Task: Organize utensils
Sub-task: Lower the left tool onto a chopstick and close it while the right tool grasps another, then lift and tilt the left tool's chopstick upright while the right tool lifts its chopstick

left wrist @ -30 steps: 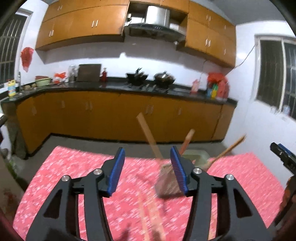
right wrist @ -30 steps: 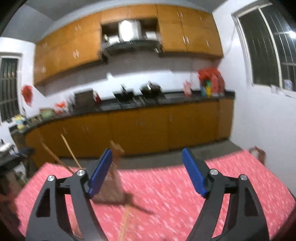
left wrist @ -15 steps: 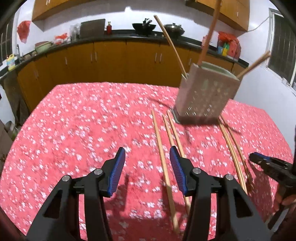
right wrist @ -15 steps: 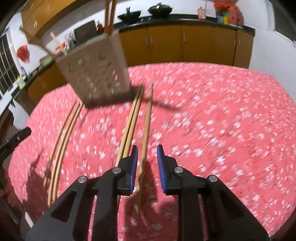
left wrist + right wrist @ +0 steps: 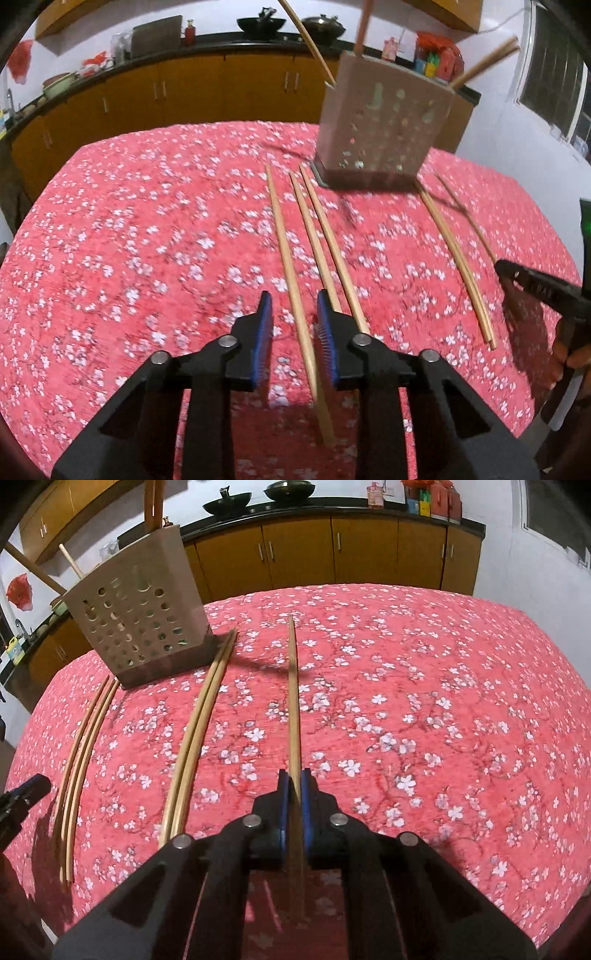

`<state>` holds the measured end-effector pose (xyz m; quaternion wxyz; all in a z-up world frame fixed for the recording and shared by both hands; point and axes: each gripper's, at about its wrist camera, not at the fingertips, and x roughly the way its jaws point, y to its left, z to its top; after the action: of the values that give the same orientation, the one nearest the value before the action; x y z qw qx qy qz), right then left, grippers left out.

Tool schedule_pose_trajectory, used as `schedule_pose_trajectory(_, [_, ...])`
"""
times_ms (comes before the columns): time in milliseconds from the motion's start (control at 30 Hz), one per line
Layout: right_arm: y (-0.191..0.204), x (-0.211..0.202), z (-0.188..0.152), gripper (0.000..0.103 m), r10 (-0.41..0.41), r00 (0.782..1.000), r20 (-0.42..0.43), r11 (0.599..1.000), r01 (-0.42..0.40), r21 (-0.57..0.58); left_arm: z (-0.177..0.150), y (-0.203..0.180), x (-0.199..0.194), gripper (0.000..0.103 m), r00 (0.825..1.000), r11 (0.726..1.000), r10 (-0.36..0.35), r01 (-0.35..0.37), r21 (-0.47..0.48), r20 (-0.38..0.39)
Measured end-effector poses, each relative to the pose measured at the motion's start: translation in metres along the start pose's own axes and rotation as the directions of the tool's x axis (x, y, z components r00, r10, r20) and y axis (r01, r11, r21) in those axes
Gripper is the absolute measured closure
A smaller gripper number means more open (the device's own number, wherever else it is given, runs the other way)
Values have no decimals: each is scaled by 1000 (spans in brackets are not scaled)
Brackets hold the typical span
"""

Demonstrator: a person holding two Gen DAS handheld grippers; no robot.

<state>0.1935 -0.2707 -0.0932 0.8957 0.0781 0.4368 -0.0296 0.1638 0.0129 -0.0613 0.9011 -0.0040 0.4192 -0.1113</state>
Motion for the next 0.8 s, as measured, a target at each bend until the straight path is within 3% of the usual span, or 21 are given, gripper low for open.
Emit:
schedule_pose_trajectory(133, [0, -2, 0, 95, 7, 1000, 3, 1000, -7, -3, -4, -6, 9, 86, 999, 1000, 21, -21, 20, -33])
schedule_pose_trajectory(233, [5, -3, -2, 95, 18, 1000, 1, 1000, -18, -14, -3, -12, 17, 92, 997, 995, 77, -75, 59, -30])
schedule_pose_trajectory(333, [8, -2, -2, 93, 19, 1000, 0, 999, -19, -29, 5, -3, 22, 95, 995, 996, 89, -88, 32, -38])
schedule_pose_trajectory(600, [9, 16, 19, 95, -21, 1000, 9, 998, 22, -58, 33, 27, 41, 95, 984, 985, 173, -173, -4, -41])
schedule_pose_trajectory(800, [3, 26, 28, 95, -39, 998, 42, 998, 41, -56, 33, 42, 41, 95, 986, 986, 166, -167, -27, -11])
